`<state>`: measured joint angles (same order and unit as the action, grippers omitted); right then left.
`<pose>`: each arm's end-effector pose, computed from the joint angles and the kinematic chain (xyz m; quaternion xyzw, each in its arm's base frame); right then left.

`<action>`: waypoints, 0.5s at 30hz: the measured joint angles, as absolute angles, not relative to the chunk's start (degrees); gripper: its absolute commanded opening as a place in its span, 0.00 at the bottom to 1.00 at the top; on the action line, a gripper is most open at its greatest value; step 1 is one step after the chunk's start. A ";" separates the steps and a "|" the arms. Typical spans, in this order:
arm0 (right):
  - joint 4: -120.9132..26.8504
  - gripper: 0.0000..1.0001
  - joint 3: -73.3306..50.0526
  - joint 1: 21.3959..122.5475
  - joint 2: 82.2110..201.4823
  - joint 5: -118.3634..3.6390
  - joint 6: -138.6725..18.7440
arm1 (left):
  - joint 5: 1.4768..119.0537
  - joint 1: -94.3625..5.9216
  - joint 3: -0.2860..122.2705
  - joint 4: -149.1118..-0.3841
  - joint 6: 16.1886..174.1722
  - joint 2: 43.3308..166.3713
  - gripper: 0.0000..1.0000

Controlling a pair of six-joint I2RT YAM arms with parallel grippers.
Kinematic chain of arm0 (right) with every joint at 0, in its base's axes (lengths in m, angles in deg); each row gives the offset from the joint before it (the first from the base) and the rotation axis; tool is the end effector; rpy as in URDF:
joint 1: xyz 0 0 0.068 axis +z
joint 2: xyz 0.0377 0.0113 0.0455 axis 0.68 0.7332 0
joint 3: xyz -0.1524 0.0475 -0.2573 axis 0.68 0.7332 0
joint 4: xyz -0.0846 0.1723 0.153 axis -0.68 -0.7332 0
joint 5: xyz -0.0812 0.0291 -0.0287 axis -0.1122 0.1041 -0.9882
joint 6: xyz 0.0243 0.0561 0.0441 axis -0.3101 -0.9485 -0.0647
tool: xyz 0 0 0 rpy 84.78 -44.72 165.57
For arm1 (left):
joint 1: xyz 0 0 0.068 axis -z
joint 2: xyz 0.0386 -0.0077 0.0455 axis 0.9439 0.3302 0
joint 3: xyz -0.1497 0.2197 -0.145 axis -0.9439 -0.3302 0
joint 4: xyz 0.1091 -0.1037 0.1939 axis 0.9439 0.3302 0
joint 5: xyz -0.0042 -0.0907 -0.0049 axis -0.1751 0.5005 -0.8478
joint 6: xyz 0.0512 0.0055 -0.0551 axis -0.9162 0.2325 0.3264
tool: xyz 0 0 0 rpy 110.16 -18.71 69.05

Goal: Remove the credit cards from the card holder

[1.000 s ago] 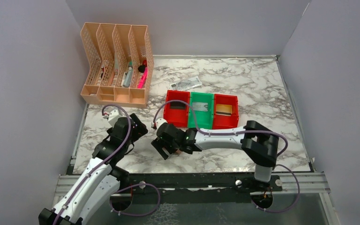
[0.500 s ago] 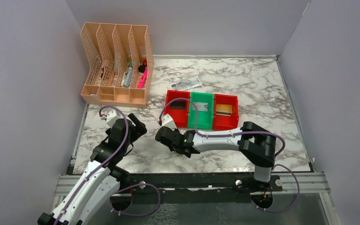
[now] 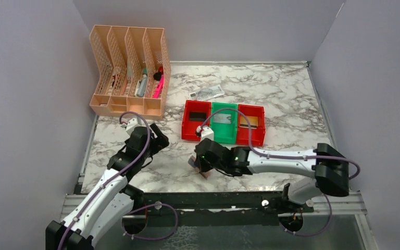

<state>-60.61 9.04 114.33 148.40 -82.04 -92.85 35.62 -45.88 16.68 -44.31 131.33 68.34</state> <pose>0.1206 0.3015 0.2372 -0.1995 0.8994 0.2222 0.3192 0.1255 -0.0383 0.2282 -0.2372 0.8649 -0.1467 0.4174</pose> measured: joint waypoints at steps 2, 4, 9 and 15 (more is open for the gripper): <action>-59.34 0.01 10.39 113.83 144.55 -80.34 -93.84 | 37.68 -45.88 16.66 -46.36 130.89 70.50 0.99; -57.55 0.01 11.94 113.02 141.23 -77.78 -94.82 | 40.63 -45.88 16.66 -49.12 130.23 73.37 0.99; -50.25 0.02 20.07 104.45 134.92 -68.97 -98.91 | 49.00 -45.88 16.75 -55.96 128.24 80.56 0.99; -42.51 0.09 30.91 93.28 136.55 -60.29 -105.16 | 59.32 -45.88 18.49 -61.33 125.16 89.39 0.99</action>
<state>-42.51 30.91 93.28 136.55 -60.29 -105.16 59.32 -45.88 18.49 -61.33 125.16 89.39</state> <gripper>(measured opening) 0.059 0.987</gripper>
